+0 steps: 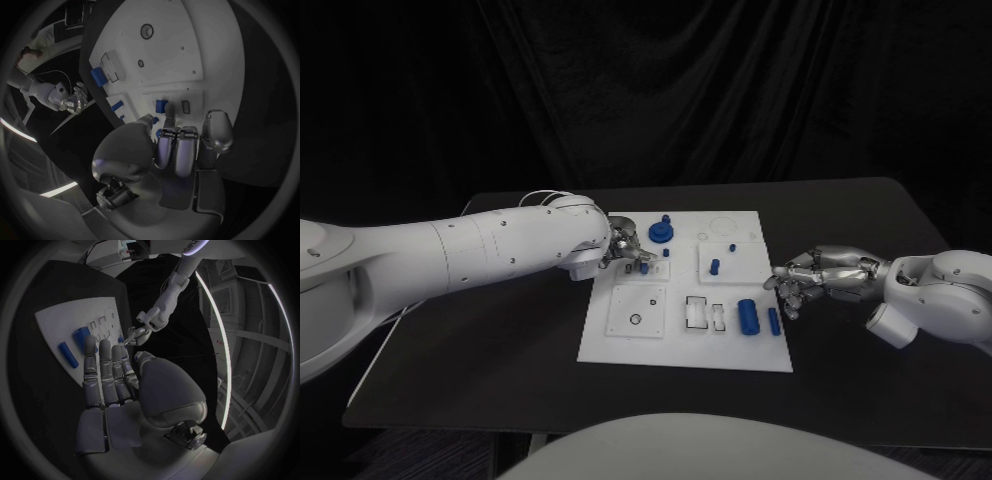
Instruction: Assemble the parts on the task board
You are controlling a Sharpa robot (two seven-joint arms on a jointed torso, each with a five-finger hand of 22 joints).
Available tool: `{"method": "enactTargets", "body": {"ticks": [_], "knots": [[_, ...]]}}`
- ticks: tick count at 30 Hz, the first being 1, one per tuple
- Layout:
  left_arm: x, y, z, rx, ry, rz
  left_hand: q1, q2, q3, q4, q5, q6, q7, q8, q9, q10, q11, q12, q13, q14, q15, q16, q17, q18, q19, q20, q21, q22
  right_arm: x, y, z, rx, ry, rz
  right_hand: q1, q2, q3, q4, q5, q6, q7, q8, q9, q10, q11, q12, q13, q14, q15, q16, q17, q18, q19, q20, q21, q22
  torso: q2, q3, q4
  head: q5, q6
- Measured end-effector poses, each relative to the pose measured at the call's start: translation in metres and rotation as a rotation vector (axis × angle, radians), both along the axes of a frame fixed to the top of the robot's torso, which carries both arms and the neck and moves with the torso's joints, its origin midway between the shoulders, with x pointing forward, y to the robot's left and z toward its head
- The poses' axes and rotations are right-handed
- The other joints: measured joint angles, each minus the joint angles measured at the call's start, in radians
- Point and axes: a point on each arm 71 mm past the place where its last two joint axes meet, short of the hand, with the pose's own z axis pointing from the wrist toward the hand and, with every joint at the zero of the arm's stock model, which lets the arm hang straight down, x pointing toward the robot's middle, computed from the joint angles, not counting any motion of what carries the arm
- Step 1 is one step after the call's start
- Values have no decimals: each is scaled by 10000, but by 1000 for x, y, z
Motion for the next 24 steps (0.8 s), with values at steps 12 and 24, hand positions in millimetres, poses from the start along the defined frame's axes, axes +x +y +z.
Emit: {"method": "enactTargets", "body": {"ticks": [12, 24], "knots": [[2, 1, 0, 34, -7, 40, 0, 0, 0, 0, 0, 0, 0, 0, 1, 0, 0, -25, 0, 0, 0, 0, 0, -1, 0, 0, 0, 5, 0, 0, 0, -40, 67, 43, -89, 32, -27, -27, -77, 0, 0, 0, -11, -35, 35, 0, -39, -54, 15, 0, -53, 0, -35, 36, -51, -32, -3, 1, -9, -8, 0], [-1, 4, 0, -7, -23, 66, 171, -171, -19, -190, 0, 0, 0, 61, 143, 0, 0, -36, 0, 0, 0, 0, 0, -1, 0, 0, -36, 5, -2, -1, -3, -79, 178, 76, -135, 54, -54, 0, -127, -35, 36, 0, -20, -106, 36, 0, -73, -106, 35, 0, -101, 1, -35, 35, -91, -61, -12, 5, -11, 11, 0]]}}
